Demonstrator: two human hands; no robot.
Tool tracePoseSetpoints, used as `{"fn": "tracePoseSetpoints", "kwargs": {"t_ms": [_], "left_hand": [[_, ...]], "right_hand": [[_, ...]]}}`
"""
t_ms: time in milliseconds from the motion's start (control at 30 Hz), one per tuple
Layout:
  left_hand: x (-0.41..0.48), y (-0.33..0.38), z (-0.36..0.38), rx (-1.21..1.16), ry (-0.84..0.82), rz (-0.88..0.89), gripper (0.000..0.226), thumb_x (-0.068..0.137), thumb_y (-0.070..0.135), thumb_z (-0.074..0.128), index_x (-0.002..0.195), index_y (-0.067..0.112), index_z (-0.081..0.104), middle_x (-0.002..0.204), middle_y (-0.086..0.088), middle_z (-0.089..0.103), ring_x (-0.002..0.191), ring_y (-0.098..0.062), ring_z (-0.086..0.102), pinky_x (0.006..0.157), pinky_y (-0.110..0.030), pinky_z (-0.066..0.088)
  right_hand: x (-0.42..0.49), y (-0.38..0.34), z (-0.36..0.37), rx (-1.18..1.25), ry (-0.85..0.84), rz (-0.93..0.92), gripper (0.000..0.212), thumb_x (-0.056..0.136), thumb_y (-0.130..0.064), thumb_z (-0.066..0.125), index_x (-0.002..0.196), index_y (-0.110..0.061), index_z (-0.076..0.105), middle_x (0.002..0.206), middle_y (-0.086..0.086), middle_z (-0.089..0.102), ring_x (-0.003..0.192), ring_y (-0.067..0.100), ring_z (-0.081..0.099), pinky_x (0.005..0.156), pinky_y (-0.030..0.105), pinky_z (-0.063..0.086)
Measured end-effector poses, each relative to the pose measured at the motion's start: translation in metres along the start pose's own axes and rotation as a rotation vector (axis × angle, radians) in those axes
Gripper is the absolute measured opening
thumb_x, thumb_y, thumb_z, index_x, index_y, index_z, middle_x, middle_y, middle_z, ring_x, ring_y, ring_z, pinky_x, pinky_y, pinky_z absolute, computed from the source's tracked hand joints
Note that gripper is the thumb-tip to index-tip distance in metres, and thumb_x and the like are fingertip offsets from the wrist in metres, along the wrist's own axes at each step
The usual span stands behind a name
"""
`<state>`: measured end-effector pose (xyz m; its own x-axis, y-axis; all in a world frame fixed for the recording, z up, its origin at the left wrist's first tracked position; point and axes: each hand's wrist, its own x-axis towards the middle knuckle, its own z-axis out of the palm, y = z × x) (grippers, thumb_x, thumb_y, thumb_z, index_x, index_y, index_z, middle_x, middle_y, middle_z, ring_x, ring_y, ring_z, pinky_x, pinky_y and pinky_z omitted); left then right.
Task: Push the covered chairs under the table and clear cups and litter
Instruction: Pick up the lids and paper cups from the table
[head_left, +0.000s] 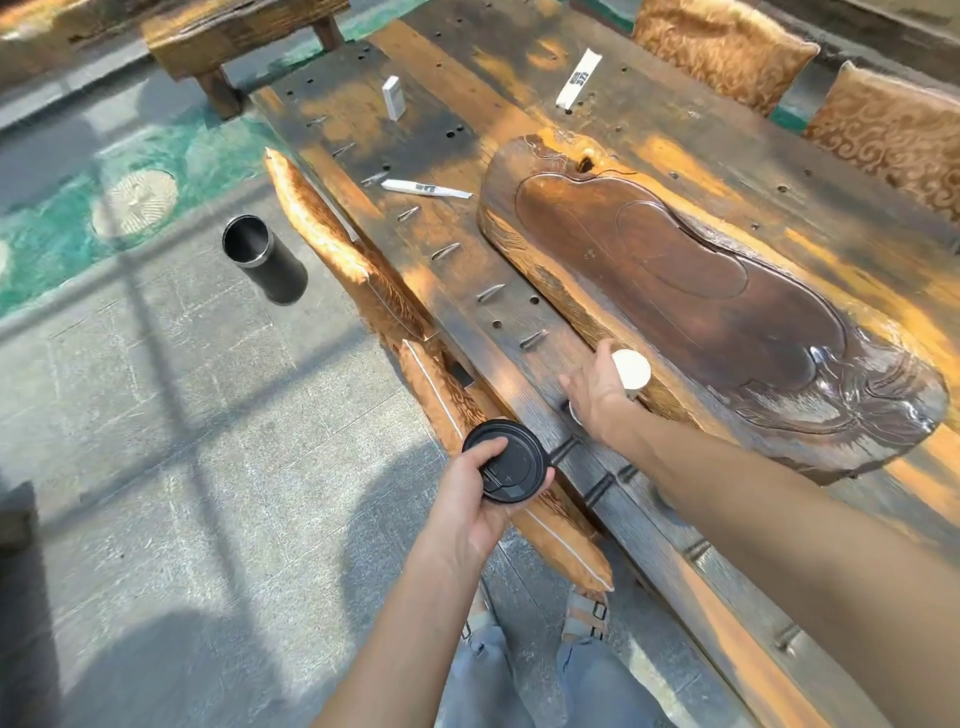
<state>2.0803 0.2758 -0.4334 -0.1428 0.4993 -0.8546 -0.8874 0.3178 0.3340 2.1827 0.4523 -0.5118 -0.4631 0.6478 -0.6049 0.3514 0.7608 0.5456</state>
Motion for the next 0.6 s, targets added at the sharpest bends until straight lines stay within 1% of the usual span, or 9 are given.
{"fn": "tracePoseSetpoints", "kwargs": {"t_ms": [100,200,300,367,400,433,467,533,600], "left_hand": [[0.003,-0.001,-0.001,0.024,-0.007,-0.018,0.03,0.091,0.0,0.063,0.121,-0.003,0.061,0.102,-0.027,0.074,0.099,-0.045,0.07,0.07,-0.056,0.062],[0.007,-0.006,0.004,0.043,-0.017,-0.044,0.03,0.091,-0.001,0.063,0.122,-0.003,0.06,0.103,-0.028,0.073,0.103,-0.046,0.068,0.07,-0.057,0.062],[0.013,-0.016,0.016,0.077,-0.038,-0.072,0.022,0.091,-0.001,0.063,0.114,-0.002,0.062,0.097,-0.027,0.074,0.095,-0.044,0.07,0.07,-0.057,0.062],[0.016,-0.025,0.026,0.126,-0.063,-0.095,0.021,0.091,0.0,0.063,0.112,-0.002,0.062,0.097,-0.026,0.075,0.086,-0.042,0.074,0.07,-0.056,0.062],[0.017,-0.03,0.03,0.148,-0.074,-0.105,0.024,0.091,0.001,0.064,0.114,-0.002,0.061,0.098,-0.027,0.075,0.082,-0.042,0.075,0.07,-0.055,0.062],[0.017,-0.034,0.034,0.164,-0.083,-0.114,0.027,0.091,0.001,0.064,0.118,-0.002,0.06,0.103,-0.028,0.074,0.082,-0.043,0.075,0.07,-0.055,0.062],[0.018,-0.039,0.037,0.176,-0.091,-0.122,0.032,0.09,0.001,0.065,0.122,-0.002,0.059,0.109,-0.029,0.072,0.086,-0.044,0.074,0.07,-0.055,0.061],[0.019,-0.046,0.042,0.195,-0.096,-0.138,0.039,0.089,0.0,0.066,0.127,0.0,0.058,0.119,-0.03,0.068,0.099,-0.048,0.069,0.073,-0.055,0.06],[0.018,-0.052,0.045,0.218,-0.092,-0.149,0.041,0.087,0.0,0.069,0.127,0.001,0.059,0.116,-0.031,0.07,0.1,-0.049,0.07,0.075,-0.055,0.06]], "right_hand": [[-0.017,0.025,-0.002,0.289,0.122,0.152,0.062,0.085,-0.043,0.067,0.137,-0.016,0.046,0.126,0.006,0.061,0.122,0.029,0.05,0.104,0.05,0.033],[-0.046,0.056,0.01,0.748,0.369,0.306,0.053,0.078,-0.042,0.075,0.123,-0.026,0.055,0.117,-0.004,0.063,0.112,0.023,0.043,0.089,0.044,0.028],[-0.097,0.077,0.042,1.336,0.596,0.454,0.072,0.065,-0.051,0.085,0.126,-0.034,0.051,0.109,-0.016,0.059,0.101,0.015,0.047,0.083,0.039,0.03],[-0.135,0.079,0.065,1.734,0.635,0.496,0.085,0.064,-0.041,0.092,0.134,-0.03,0.045,0.116,-0.017,0.056,0.105,0.008,0.052,0.088,0.032,0.042],[-0.152,0.076,0.076,1.883,0.648,0.518,0.09,0.063,-0.033,0.095,0.137,-0.028,0.044,0.12,-0.017,0.057,0.108,0.005,0.054,0.089,0.021,0.045],[-0.167,0.071,0.087,1.971,0.667,0.542,0.091,0.063,-0.026,0.096,0.137,-0.026,0.044,0.121,-0.017,0.058,0.109,0.002,0.055,0.088,0.011,0.045],[-0.178,0.064,0.099,2.019,0.676,0.566,0.088,0.063,-0.021,0.096,0.136,-0.024,0.046,0.121,-0.016,0.061,0.11,0.002,0.056,0.09,0.01,0.045],[-0.193,0.049,0.118,2.103,0.666,0.605,0.089,0.061,-0.015,0.097,0.137,-0.018,0.05,0.127,-0.006,0.064,0.119,0.008,0.058,0.104,0.029,0.048],[-0.199,0.034,0.133,2.171,0.665,0.607,0.096,0.057,-0.017,0.099,0.14,-0.02,0.05,0.134,-0.002,0.062,0.128,0.016,0.055,0.111,0.044,0.044]]}}
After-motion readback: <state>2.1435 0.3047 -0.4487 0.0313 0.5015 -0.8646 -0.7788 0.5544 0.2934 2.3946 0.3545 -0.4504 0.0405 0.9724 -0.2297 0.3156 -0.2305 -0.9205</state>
